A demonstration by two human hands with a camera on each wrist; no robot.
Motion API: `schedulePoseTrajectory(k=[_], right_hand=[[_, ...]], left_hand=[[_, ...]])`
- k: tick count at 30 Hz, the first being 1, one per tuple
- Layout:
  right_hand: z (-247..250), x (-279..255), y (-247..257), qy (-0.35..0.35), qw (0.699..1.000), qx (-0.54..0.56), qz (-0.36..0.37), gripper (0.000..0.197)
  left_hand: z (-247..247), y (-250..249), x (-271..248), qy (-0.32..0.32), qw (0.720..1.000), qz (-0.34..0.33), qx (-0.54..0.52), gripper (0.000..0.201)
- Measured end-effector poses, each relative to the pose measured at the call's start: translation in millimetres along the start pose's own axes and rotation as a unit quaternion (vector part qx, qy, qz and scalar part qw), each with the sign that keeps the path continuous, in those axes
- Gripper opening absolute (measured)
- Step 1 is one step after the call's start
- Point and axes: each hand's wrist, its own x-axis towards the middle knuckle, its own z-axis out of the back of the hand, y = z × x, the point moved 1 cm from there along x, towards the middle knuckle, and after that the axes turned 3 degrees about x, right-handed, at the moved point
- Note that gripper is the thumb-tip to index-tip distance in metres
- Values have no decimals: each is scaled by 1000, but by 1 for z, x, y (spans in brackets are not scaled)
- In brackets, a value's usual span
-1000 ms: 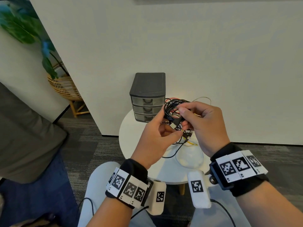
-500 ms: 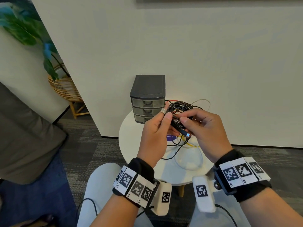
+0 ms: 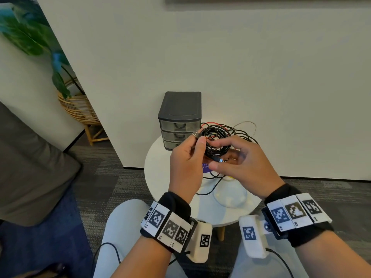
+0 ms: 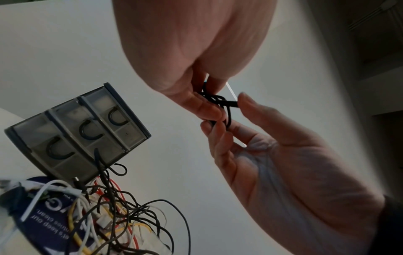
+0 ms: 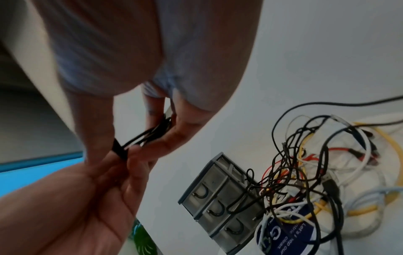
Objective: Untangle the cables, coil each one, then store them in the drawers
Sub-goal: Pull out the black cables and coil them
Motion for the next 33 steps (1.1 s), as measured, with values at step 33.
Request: schedulePoseTrajectory(k=[33], right_hand=[[-9, 14, 8, 36, 936, 314, -155, 46]], left_hand=[[10, -11, 16, 12, 979, 86, -187, 29]])
